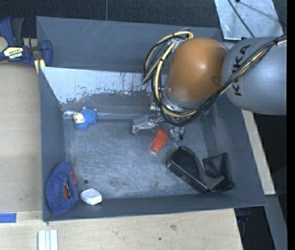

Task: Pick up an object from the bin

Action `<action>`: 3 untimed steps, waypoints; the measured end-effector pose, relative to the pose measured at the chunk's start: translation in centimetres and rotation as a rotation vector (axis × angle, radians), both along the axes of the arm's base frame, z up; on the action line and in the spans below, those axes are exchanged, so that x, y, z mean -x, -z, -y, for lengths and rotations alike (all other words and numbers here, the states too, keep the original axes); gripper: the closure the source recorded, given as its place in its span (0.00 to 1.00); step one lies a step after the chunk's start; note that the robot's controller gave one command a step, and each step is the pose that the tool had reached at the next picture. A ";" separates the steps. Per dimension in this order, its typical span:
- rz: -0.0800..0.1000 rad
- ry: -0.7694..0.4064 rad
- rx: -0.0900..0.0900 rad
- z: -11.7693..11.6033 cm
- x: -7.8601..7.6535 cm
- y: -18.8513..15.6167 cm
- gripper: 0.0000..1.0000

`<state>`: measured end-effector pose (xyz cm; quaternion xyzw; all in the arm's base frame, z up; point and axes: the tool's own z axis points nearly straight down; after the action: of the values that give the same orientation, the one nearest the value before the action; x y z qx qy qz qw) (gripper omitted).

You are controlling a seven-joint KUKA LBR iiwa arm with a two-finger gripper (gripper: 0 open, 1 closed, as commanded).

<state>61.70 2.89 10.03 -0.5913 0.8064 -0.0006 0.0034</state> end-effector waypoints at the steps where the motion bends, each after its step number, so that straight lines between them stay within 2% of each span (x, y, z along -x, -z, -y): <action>1: -0.008 -0.200 0.003 1.7 0.0 3.1 0.00; 2: -0.002 -0.320 0.001 -1.4 -0.1 3.0 0.00; 3: -0.001 -0.317 0.000 -1.4 -0.2 2.9 1.00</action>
Offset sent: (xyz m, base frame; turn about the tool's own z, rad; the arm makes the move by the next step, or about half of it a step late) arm 0.0004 -0.0167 -0.0303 -0.2023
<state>61.86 4.32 7.18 -0.7110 0.7032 0.0001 0.0030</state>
